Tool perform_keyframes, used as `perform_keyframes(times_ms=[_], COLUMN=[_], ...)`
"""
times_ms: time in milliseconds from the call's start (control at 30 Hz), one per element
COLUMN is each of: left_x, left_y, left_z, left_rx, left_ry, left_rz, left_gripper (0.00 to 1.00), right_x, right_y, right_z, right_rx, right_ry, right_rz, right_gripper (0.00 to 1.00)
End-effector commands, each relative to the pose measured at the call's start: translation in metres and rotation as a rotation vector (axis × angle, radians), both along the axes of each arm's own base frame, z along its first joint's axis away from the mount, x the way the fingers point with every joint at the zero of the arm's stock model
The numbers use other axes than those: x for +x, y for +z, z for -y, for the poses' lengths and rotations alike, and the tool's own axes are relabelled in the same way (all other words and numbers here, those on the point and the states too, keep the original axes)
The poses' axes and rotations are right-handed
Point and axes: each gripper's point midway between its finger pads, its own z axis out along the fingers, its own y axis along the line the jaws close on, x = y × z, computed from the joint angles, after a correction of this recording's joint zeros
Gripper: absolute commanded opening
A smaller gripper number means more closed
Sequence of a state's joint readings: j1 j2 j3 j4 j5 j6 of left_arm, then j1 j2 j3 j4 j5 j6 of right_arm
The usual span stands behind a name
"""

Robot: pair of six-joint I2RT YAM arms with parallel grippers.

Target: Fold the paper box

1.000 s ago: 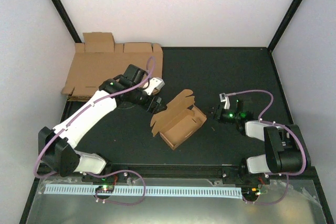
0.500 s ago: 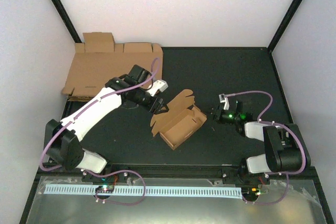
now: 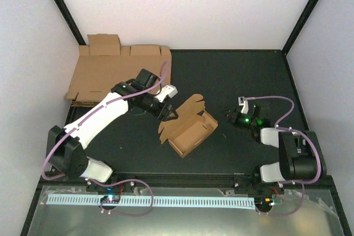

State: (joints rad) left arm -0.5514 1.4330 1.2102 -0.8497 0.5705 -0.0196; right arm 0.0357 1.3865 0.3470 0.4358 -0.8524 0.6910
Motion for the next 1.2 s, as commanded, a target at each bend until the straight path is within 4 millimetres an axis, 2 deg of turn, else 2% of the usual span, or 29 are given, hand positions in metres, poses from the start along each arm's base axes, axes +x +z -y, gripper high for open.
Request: perform_keyframes(times_ms=[0,100,267,467,767,967,1167], left_x=[-0.005,-0.005,-0.006,-0.004,-0.004,-0.005,-0.008], left_y=[0.011,0.008,0.007,0.010,0.012,0.013,0.021], left_z=[0.007,0.008,0.010,0.008,0.008,0.009,0.012], left_rx=[-0.049,-0.047,-0.044,-0.028,0.018,0.044,0.029], left_ry=[-0.037,-0.042,-0.054,-0.040,-0.038,-0.038,-0.045], left_rz=[0.026,0.014,0.001,0.017,0.052,0.078,0.105], left_gripper=[0.59,0.53,0.36,0.24,0.20,0.10,0.06], right_x=[-0.001,-0.007,-0.018,-0.025,-0.036,-0.042,-0.048], right_y=[-0.007,-0.015,-0.024,-0.019,-0.011,-0.015,-0.022], right_z=[-0.004,-0.009,-0.029,-0.041,-0.051,-0.051,-0.054], right_rx=[0.050,0.082,0.121,0.164,0.187,0.152,0.077], right_ry=[0.026,0.051,0.130,0.177,0.233,0.248,0.283], right_rz=[-0.017,-0.042,-0.085,-0.085,-0.083,-0.080,-0.075], right_gripper=[0.54,0.53,0.52,0.51,0.51,0.50,0.48])
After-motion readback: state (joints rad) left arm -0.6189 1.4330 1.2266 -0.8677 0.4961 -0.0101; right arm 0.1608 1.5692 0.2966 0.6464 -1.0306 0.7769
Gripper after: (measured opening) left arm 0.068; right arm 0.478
